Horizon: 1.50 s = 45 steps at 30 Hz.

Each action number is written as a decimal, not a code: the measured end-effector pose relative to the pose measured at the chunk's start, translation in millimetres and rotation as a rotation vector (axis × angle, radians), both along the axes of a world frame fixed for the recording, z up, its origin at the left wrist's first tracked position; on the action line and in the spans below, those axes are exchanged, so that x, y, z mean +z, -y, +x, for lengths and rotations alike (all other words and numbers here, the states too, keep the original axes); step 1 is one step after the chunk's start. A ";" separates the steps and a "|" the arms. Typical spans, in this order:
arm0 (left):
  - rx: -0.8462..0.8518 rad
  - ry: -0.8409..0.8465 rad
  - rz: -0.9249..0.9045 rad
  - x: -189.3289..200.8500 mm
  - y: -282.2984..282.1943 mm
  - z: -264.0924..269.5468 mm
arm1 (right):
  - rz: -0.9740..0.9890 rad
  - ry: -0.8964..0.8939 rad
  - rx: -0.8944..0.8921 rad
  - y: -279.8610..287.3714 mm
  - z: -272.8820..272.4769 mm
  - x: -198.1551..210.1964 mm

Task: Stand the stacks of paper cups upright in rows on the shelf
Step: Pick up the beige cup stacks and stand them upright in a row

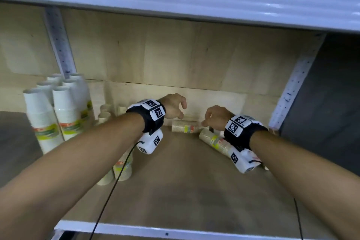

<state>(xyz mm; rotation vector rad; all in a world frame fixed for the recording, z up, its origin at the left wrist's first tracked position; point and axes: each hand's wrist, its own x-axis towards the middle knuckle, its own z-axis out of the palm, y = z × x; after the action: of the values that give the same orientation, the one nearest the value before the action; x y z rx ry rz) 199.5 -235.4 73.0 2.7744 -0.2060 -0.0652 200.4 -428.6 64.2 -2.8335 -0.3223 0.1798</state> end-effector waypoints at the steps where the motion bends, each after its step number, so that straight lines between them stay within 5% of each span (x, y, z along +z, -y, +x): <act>1: -0.011 -0.003 -0.010 -5.9 3.3 3.8 | -0.020 -0.006 0.000 6.6 -0.3 -4.6; 10: -0.047 -0.037 -0.111 -60.9 26.9 44.2 | 0.035 -0.084 -0.060 43.7 7.2 -53.9; 23: -0.058 -0.017 0.017 -113.4 37.6 93.2 | -0.023 -0.024 -0.099 61.6 34.0 -114.5; 36: -0.091 0.041 0.302 -126.5 38.5 105.9 | -0.072 -0.090 -0.055 63.4 36.5 -124.8; 45: -0.112 0.012 0.249 -115.9 38.2 98.0 | -0.147 -0.113 -0.017 63.4 36.2 -118.0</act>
<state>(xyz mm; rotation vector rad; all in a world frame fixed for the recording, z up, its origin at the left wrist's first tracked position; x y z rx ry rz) 297.5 -273.6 -42.9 3.0091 -0.3800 -0.1100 236.7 -491.9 -53.8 -2.9538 -0.2702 0.3733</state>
